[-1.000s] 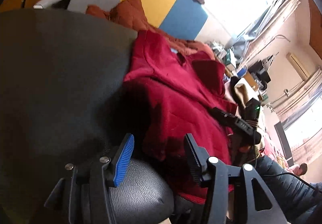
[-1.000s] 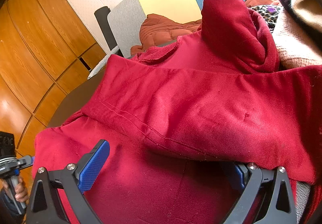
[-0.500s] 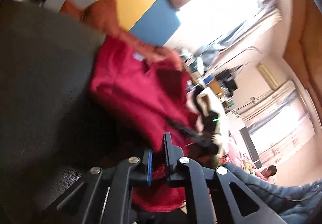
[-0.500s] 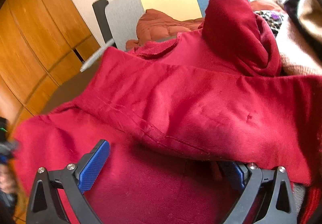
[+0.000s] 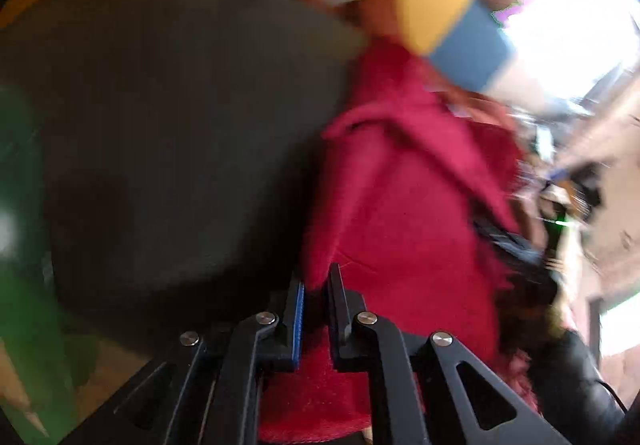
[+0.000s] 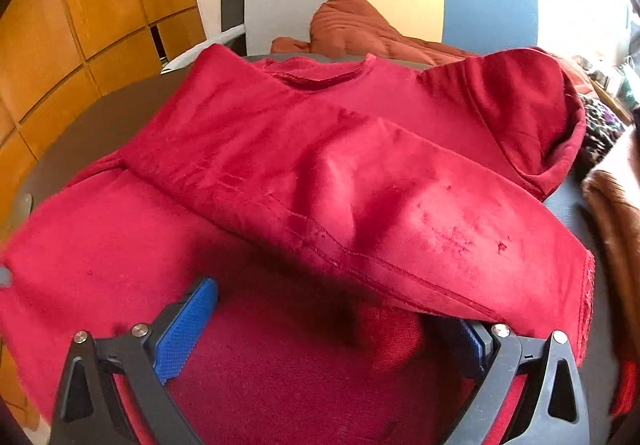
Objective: Fold clothes
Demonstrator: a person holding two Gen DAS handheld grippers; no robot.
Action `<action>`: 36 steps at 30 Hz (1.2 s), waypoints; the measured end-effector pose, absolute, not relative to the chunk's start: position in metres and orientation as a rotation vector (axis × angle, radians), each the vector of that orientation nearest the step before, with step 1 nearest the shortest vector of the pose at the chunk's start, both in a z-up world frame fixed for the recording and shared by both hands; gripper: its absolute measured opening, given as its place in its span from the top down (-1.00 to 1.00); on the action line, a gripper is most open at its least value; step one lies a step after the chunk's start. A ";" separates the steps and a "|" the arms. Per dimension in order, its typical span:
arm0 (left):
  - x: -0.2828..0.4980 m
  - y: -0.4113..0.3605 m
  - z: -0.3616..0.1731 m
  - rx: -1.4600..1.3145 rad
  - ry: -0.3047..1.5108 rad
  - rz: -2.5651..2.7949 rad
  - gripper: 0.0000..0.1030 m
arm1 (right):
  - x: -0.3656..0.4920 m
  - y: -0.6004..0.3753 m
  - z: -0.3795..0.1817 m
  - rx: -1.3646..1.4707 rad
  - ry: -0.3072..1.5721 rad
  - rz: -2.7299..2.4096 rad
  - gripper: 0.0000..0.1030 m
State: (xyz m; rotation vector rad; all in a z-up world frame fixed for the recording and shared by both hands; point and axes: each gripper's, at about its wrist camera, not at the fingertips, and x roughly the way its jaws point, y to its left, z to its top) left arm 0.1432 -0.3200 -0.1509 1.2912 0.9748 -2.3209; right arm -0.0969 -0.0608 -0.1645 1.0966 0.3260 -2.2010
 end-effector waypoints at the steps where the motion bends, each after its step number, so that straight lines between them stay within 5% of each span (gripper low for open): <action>1: 0.147 -0.323 -0.155 1.286 0.920 -2.262 0.83 | -0.091 -0.068 -0.165 1.093 0.352 -2.205 -1.00; 5: 0.155 -0.324 -0.134 1.175 0.855 -2.250 0.77 | -0.080 -0.071 -0.163 1.080 0.365 -2.202 -1.00; 10: 0.129 -0.291 -0.081 1.077 0.736 -2.554 0.40 | -0.069 -0.026 -0.155 1.062 0.189 -2.150 -1.00; 13: 0.092 -0.262 -0.081 1.175 0.707 -2.686 0.40 | -0.062 -0.002 -0.159 1.055 0.196 -2.168 -1.00; 17: 0.022 -0.222 -0.100 1.378 0.846 -2.785 0.40 | -0.052 0.018 -0.169 0.993 0.297 -2.184 -1.00; 23: -0.038 -0.190 -0.138 1.584 1.234 -2.705 0.32 | -0.057 0.031 -0.170 0.942 0.194 -2.168 -1.00; 28: -0.068 -0.184 -0.165 1.579 1.493 -2.561 0.01 | -0.062 0.040 -0.171 0.924 0.096 -2.138 -1.00; 34: -0.092 -0.179 -0.180 1.459 1.624 -2.450 0.02 | -0.066 0.048 -0.171 0.906 0.004 -2.106 -1.00; 36: -0.096 -0.181 -0.183 1.403 1.671 -2.409 0.25 | -0.066 0.048 -0.172 0.904 0.001 -2.104 -1.00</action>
